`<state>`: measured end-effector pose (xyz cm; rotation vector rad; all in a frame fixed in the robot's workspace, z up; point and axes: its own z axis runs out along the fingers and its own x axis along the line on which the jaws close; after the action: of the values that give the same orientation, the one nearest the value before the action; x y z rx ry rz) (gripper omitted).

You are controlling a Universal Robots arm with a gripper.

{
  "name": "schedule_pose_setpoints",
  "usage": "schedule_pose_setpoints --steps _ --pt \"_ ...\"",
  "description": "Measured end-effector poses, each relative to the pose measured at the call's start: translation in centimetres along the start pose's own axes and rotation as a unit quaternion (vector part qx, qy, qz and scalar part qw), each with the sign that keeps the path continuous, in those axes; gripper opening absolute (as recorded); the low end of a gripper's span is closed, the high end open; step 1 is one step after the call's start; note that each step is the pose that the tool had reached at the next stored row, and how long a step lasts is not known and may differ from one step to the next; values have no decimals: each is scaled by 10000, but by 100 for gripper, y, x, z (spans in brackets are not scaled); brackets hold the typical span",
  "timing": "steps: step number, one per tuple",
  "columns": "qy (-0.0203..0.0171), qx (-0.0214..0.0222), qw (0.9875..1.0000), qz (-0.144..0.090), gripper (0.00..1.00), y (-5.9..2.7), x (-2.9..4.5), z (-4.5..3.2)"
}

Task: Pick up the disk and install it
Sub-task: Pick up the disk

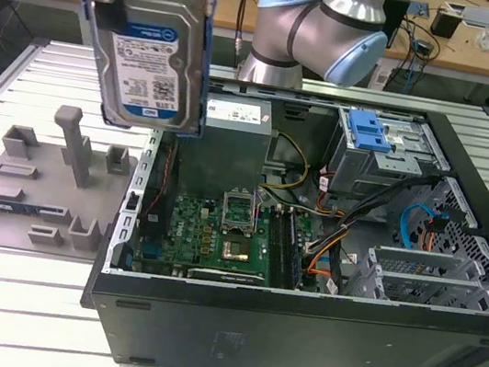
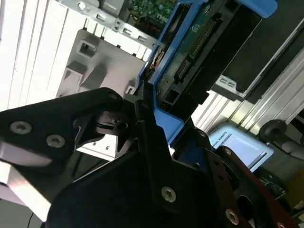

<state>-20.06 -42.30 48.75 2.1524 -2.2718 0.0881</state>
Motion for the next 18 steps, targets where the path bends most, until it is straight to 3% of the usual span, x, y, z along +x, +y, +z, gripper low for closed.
schedule_pose_setpoints --steps 4,10,13,14,18 --pt "-3 0 10000 0 37 -260 105 14" --pt "-4 -1 10000 0 37 -551 214 28" --pt "-6 0 10000 -1 37 -742 285 38" --pt "-6 -1 10000 -1 37 -861 328 43" --pt "-7 -1 10000 0 37 -1080 409 55"
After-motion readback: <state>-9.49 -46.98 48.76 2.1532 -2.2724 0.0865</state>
